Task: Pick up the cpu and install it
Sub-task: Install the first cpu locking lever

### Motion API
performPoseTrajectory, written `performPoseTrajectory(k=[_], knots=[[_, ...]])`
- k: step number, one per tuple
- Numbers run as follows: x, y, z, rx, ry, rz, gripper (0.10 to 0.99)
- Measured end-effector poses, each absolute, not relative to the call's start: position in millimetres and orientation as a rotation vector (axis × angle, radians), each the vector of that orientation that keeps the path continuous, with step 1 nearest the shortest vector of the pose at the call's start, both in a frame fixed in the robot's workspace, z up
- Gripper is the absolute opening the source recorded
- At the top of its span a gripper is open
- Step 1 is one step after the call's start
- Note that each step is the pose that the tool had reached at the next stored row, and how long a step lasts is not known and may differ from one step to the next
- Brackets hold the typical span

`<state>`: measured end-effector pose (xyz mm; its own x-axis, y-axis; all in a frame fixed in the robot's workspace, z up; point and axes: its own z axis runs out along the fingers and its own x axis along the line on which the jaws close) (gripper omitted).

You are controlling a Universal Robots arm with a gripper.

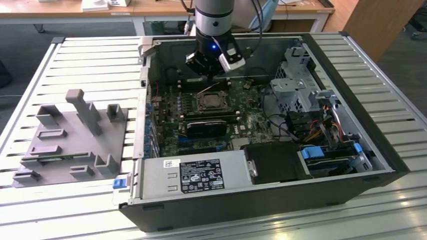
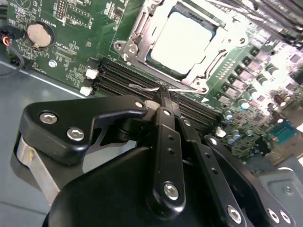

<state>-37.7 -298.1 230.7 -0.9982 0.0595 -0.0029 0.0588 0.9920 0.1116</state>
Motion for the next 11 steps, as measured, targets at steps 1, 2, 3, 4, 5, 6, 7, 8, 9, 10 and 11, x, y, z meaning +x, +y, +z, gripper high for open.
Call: performPoseTrajectory(k=[1,2,3,4,5,6,7,8,9,10,11], knots=[[-37.4,-297.4,230.1,0.093,3.129,0.175,0.106],[-37.2,-296.6,229.4,0.093,3.129,0.175,0.106],[-36.9,-296.0,228.7,0.093,3.129,0.175,0.106],[-36.5,-295.5,227.9,0.093,3.129,0.175,0.106],[-35.9,-294.8,227.4,0.093,3.129,0.175,0.106],[-35.0,-294.0,226.9,0.093,3.129,0.175,0.106],[-34.2,-293.3,226.3,0.093,3.129,0.175,0.106],[-33.3,-292.7,225.7,0.093,3.129,0.175,0.106],[-32.4,-292.5,225.0,0.093,3.129,0.175,0.106],[-31.5,-292.4,224.3,0.093,3.129,0.175,0.106],[-30.6,-292.4,223.6,0.093,3.129,0.175,0.106]])
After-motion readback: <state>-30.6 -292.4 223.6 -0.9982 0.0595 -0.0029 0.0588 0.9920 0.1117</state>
